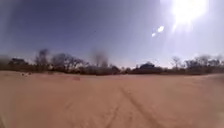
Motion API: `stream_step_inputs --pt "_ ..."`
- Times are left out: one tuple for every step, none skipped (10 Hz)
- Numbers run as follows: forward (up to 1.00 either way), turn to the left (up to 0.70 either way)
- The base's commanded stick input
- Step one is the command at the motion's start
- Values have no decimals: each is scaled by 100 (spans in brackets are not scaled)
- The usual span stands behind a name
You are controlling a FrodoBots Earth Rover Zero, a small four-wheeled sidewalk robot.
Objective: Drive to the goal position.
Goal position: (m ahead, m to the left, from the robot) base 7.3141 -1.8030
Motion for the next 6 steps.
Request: stream_step_inputs --pt "100 0" --pt "100 0" --pt "100 0" --pt "100 0" --pt "100 0" --pt "100 0"
